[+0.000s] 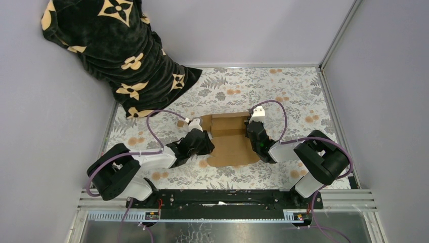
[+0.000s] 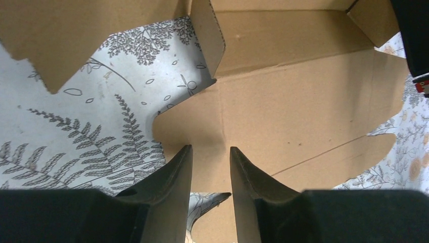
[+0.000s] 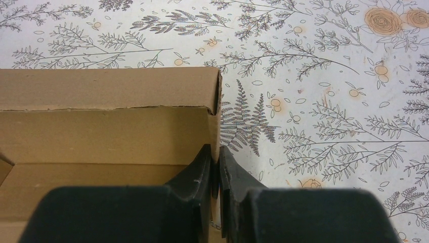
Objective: Fold the paper box
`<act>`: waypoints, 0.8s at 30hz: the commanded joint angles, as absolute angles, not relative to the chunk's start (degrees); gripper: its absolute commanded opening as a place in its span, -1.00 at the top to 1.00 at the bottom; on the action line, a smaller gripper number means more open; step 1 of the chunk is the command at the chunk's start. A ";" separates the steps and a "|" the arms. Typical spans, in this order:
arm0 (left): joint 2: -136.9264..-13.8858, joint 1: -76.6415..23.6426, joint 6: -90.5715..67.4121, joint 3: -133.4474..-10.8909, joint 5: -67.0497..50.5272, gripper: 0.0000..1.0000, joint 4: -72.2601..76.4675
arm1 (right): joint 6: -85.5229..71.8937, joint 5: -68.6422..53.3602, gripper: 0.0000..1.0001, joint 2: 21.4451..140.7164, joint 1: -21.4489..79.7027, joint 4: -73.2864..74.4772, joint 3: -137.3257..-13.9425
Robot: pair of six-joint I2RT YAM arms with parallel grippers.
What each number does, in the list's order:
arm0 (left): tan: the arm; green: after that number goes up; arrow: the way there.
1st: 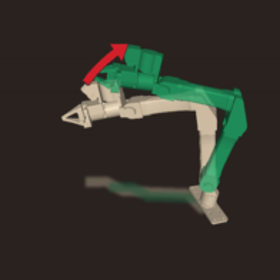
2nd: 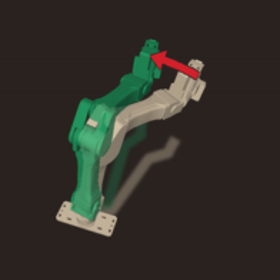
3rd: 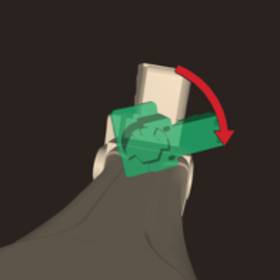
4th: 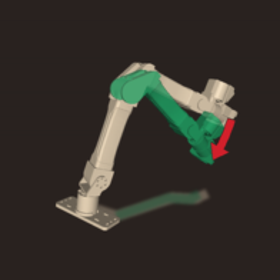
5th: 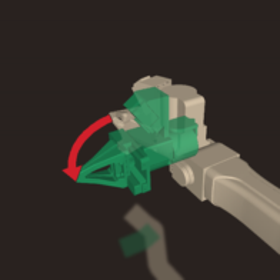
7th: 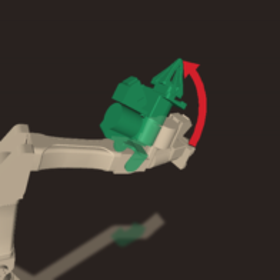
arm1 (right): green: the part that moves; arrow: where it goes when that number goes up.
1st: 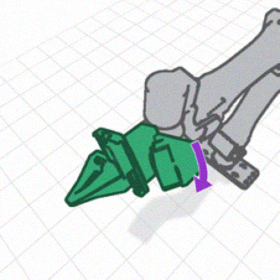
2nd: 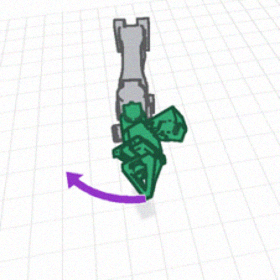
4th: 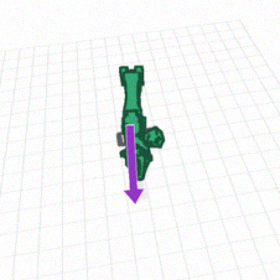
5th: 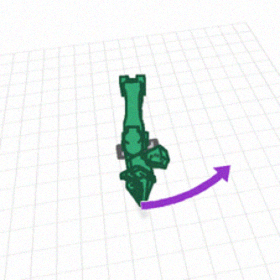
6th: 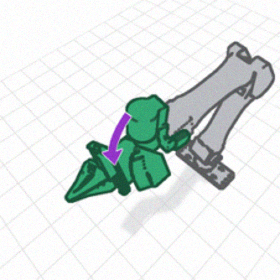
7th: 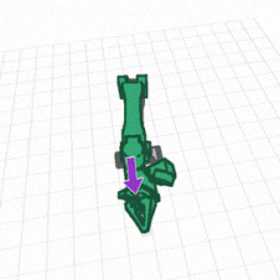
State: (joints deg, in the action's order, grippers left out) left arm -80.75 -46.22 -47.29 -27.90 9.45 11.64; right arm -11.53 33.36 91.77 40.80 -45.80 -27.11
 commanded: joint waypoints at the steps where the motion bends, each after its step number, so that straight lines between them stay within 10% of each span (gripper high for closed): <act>1: -82.00 -46.93 -48.33 -26.19 8.96 0.21 20.51 | -13.57 31.87 0.91 91.40 41.42 -45.51 -26.11; 24: -68.52 -43.78 -39.50 -39.10 12.75 0.12 0.89 | -12.57 33.36 0.91 90.18 41.54 -44.73 -25.66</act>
